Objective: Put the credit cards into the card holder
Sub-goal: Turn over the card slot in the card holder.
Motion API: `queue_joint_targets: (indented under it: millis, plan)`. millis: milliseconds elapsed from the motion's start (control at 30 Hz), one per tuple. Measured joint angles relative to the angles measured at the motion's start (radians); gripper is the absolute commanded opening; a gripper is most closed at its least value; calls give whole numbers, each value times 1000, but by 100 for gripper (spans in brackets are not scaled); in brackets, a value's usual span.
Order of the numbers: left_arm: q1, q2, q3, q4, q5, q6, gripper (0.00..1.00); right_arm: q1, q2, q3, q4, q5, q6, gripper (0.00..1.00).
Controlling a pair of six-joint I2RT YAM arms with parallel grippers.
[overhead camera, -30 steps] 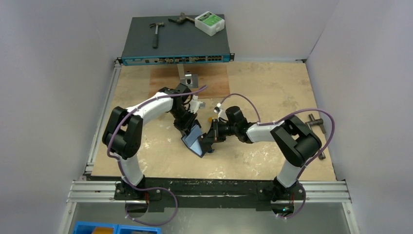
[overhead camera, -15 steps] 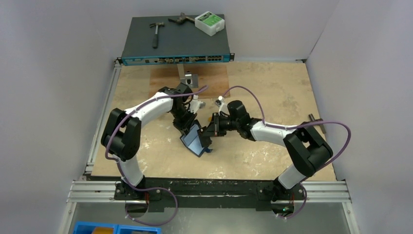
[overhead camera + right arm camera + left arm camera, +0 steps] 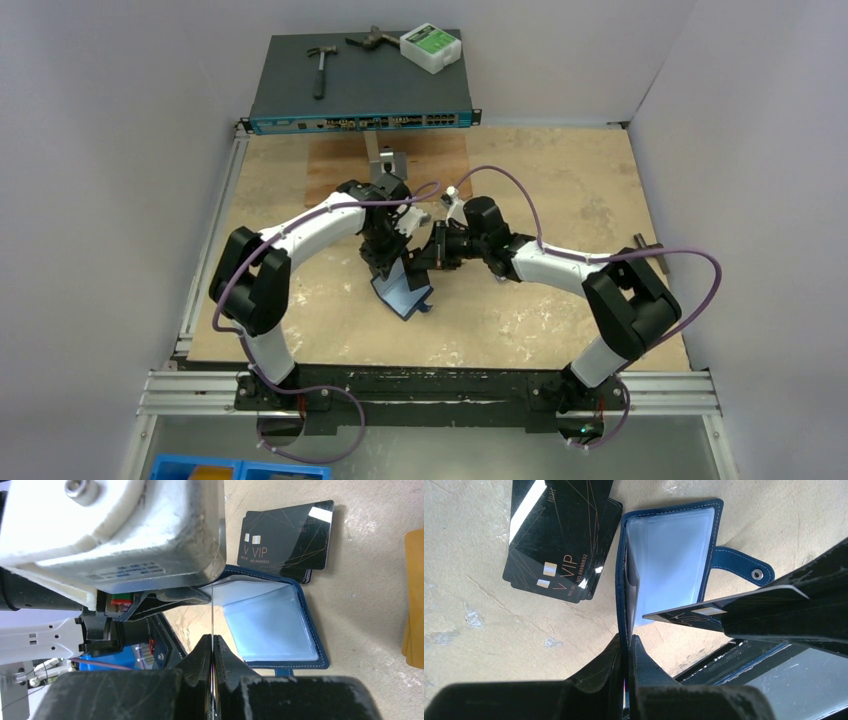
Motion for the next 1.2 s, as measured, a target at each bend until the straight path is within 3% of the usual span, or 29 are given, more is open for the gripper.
queue_joint_targets:
  millis: [167, 533, 1200]
  plan:
    - [8, 0, -2, 2, 3, -6, 0, 0, -1, -20, -8, -2, -7, 0]
    - [59, 55, -18, 14, 59, -34, 0, 0, -28, -267, 2, -56, -19, 0]
    - [58, 58, -23, 23, 82, -33, 0, 0, 67, -292, 183, -138, 0, 0]
